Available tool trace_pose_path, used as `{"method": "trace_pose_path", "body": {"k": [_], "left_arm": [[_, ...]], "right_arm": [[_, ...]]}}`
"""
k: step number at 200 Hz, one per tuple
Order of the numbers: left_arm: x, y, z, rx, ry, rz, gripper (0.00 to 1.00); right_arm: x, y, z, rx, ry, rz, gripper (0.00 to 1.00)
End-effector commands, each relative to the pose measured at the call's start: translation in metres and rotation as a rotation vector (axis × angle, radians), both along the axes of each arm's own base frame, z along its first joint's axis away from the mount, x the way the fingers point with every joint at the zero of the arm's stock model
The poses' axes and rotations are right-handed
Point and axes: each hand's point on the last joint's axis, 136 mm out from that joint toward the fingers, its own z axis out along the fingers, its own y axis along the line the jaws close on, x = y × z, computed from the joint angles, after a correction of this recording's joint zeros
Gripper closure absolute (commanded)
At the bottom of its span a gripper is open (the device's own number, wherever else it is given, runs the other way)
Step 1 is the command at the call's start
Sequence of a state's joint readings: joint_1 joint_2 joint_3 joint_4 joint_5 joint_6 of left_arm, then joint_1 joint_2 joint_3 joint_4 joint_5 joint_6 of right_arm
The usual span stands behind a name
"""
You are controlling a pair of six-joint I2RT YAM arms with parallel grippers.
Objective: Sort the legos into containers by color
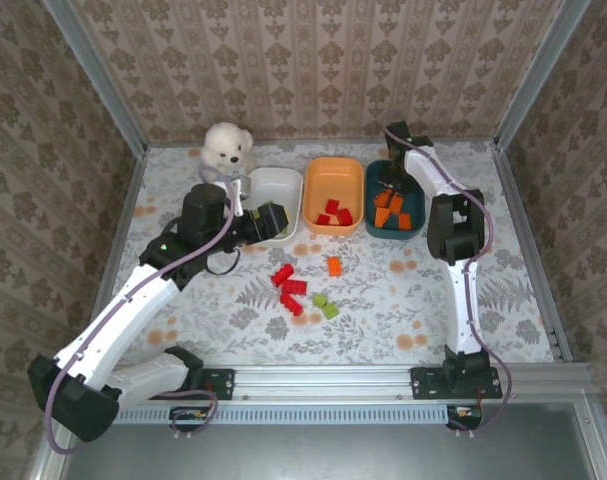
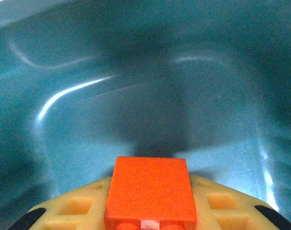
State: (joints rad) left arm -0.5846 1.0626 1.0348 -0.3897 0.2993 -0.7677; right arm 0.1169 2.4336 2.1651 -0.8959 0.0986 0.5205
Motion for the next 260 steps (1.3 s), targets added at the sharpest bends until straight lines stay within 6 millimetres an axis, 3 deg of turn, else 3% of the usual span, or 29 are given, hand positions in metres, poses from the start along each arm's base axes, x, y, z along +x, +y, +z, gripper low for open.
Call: {"method": "trace_pose_path", "body": {"k": [1,51,92,117,138,157,180,200,225,231,236,260], "left_arm": [[0.001,-0.002,0.006,0.005,-0.011,-0.004,0.25],[0.0,-0.002,-0.006,0.041,0.019,-0.011,0.25],[-0.001,0.001,-0.015,0.074,0.041,-0.006,0.25],[-0.004,0.008,-0.022,0.107,0.064,0.012,0.26],[-0.008,0.012,-0.026,0.134,0.076,0.01,0.26],[-0.011,0.015,-0.033,0.17,0.091,0.001,0.27],[-0.015,0.018,-0.043,0.211,0.117,-0.012,0.28],[-0.018,0.018,-0.058,0.256,0.152,-0.041,0.31],[-0.021,0.02,-0.085,0.335,0.22,-0.074,0.36],[-0.021,0.02,-0.091,0.352,0.236,-0.073,0.36],[-0.021,0.021,-0.096,0.362,0.252,-0.071,0.36],[-0.021,0.021,-0.118,0.387,0.329,-0.033,0.35]], "right_arm": [[0.01,-0.011,0.005,-0.004,-0.028,-0.019,0.65],[0.004,-0.009,0.002,0.007,0.014,0.002,0.51],[0.006,-0.004,0.029,0.018,-0.03,0.023,0.44],[0.011,0.004,0.078,0.01,-0.137,0.062,0.44],[0.011,0.019,0.144,0.005,-0.284,0.121,0.44],[-0.003,0.041,0.205,0.035,-0.416,0.183,0.44],[-0.04,0.078,0.269,0.101,-0.576,0.276,0.45],[-0.089,0.118,0.297,0.212,-0.665,0.397,0.45],[-0.167,0.158,0.297,0.321,-0.669,0.557,0.44],[-0.185,0.167,0.287,0.358,-0.643,0.595,0.44],[-0.205,0.17,0.294,0.392,-0.657,0.627,0.43],[-0.275,0.179,0.262,0.468,-0.55,0.719,0.39]]}}
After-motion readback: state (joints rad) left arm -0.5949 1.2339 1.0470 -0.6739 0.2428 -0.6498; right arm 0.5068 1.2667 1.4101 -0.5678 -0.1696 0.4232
